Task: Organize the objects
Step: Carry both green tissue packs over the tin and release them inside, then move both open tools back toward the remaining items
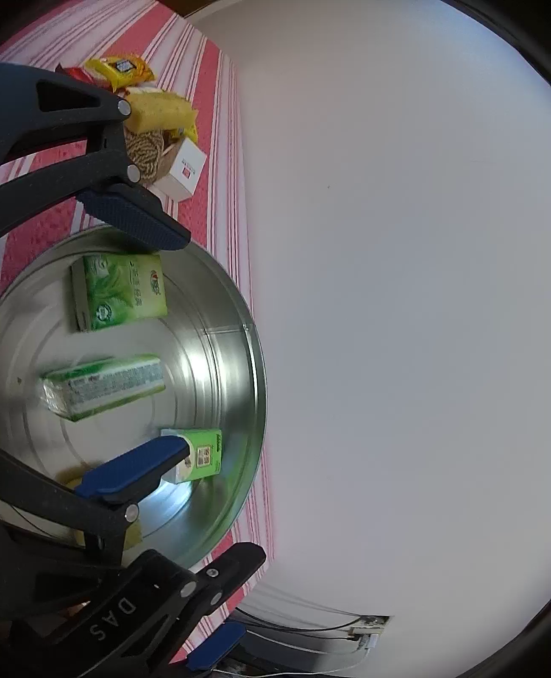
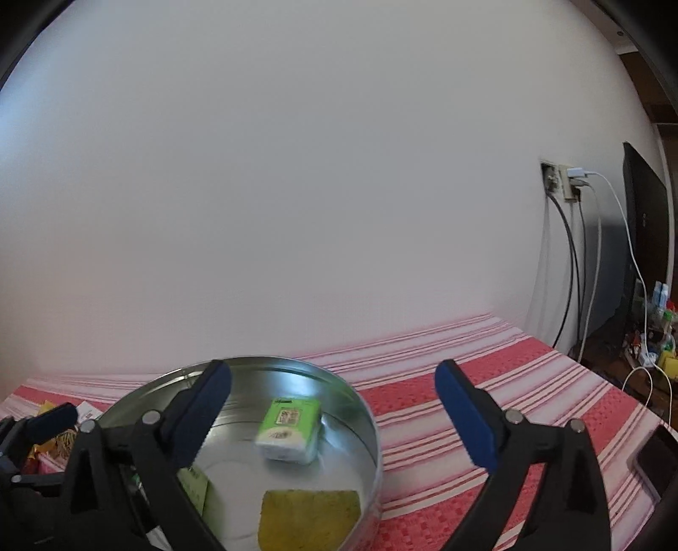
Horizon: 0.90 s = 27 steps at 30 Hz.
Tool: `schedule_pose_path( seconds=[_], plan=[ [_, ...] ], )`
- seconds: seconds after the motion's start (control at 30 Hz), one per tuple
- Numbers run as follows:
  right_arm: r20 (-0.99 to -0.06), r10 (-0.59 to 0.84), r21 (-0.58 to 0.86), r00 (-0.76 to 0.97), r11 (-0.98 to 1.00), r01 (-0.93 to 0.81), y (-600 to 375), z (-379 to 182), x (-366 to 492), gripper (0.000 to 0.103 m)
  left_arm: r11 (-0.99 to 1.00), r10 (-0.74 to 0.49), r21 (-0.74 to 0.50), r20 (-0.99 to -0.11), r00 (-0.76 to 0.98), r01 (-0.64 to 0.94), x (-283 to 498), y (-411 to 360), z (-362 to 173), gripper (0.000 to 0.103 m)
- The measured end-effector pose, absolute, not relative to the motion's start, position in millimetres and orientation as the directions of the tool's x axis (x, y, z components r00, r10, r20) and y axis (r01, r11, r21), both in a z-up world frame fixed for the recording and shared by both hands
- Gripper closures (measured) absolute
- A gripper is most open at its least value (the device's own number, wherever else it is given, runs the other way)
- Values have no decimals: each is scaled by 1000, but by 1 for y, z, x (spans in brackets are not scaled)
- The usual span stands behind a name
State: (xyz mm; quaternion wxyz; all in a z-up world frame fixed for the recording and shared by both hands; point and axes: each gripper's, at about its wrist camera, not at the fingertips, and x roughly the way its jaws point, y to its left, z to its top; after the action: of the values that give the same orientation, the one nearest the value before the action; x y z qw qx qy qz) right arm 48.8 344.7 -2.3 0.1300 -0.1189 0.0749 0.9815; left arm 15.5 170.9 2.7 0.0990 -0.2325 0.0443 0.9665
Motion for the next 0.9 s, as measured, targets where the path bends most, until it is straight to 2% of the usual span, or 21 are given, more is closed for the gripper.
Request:
schedule_pose_path(
  seconds=[0.47, 0.77, 0.9],
  plan=[
    [-258, 248, 118, -934, -951, -285, 341, 4, 44, 3, -981, 182, -20, -465, -867, -195, 6, 144, 5, 12],
    [-222, 284, 105, -933, -944, -313, 334, 6, 49, 3, -986, 153, -15, -457, -876, -165, 6, 124, 5, 12],
    [-206, 318, 111, -925, -932, -345, 336, 9, 52, 3, -993, 104, 9, -437, -894, -120, 8, 109, 1, 12]
  ],
)
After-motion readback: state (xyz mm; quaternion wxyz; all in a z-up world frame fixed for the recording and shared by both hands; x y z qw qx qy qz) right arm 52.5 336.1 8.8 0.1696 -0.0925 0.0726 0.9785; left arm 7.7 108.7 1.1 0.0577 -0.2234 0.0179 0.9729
